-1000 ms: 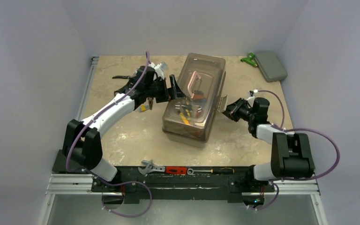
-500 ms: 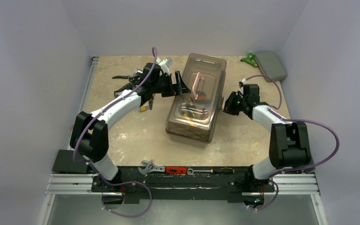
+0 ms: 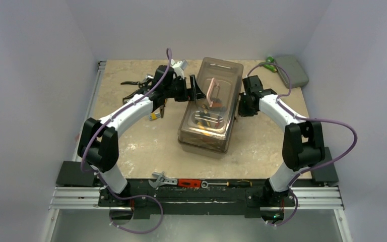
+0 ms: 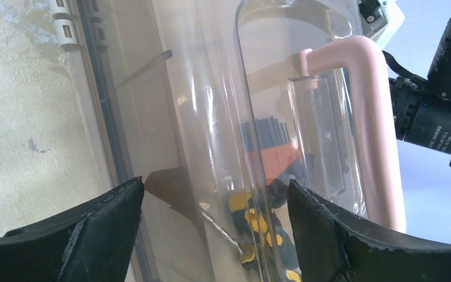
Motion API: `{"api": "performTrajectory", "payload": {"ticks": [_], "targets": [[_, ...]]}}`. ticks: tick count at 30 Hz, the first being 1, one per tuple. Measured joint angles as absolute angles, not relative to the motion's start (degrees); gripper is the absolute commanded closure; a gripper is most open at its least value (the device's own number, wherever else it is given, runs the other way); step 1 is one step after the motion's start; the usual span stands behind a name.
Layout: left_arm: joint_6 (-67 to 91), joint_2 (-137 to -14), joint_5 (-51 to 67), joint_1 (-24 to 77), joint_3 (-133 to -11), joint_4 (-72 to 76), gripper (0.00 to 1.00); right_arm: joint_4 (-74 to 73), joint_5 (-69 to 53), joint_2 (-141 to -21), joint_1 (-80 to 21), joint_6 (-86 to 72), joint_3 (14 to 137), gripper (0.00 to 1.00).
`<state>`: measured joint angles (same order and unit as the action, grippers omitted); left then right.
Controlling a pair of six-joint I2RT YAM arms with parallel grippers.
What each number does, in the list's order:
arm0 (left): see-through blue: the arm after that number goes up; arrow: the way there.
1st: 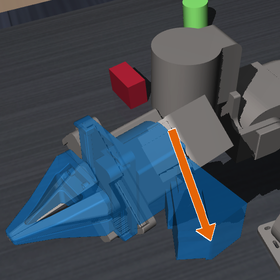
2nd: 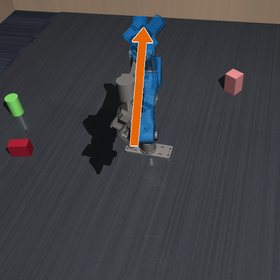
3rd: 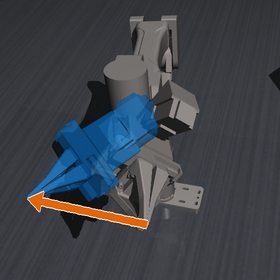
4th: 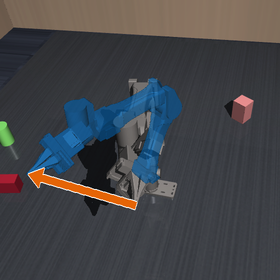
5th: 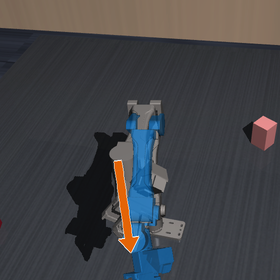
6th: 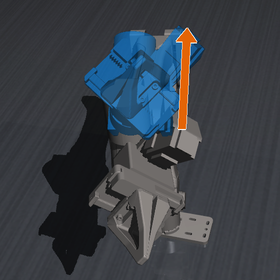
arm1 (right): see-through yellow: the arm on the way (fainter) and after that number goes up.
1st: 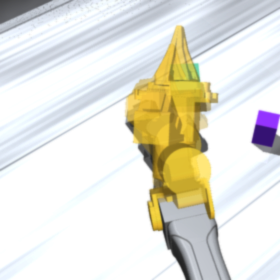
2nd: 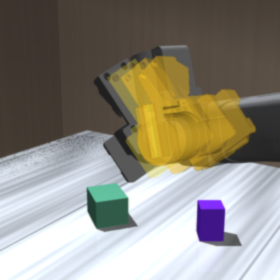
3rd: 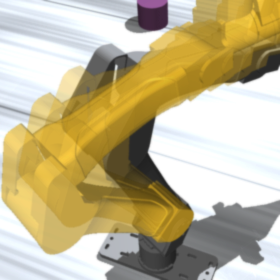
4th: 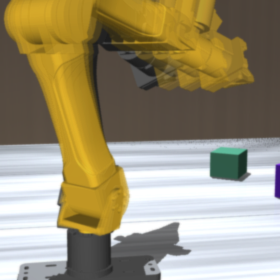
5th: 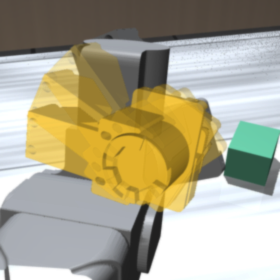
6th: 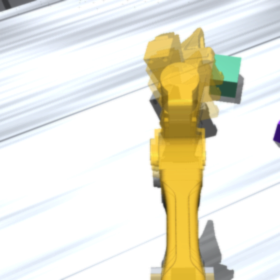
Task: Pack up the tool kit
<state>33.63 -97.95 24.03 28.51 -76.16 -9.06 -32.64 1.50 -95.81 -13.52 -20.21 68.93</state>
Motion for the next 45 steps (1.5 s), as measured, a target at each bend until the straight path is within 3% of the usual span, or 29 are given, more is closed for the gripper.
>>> {"api": "performTrajectory", "payload": {"ticks": [6, 21, 24, 35, 45], "targets": [[33.3, -98.0, 23.8, 28.5, -76.2, -9.1, 0.15, -35.8, 12.7, -98.6, -16.6, -21.3, 70.4, 0.88], [33.5, -97.9, 23.8, 28.5, -75.2, -7.6, 0.14, -33.2, 12.3, -98.4, -16.8, -22.6, 68.5, 0.94], [33.6, -97.9, 23.8, 28.5, -74.8, -6.6, 0.14, -28.8, 10.1, -96.9, -16.7, -22.6, 65.8, 1.00], [34.1, -97.8, 16.1, 27.4, -70.4, 3.0, 0.15, -3.2, -8.6, -100.1, -15.1, -29.2, 58.4, 1.00], [39.4, -99.5, 11.1, 27.7, -68.9, 10.9, 0.15, -6.6, -15.7, -106.9, -13.1, -32.6, 63.1, 1.00]]}}
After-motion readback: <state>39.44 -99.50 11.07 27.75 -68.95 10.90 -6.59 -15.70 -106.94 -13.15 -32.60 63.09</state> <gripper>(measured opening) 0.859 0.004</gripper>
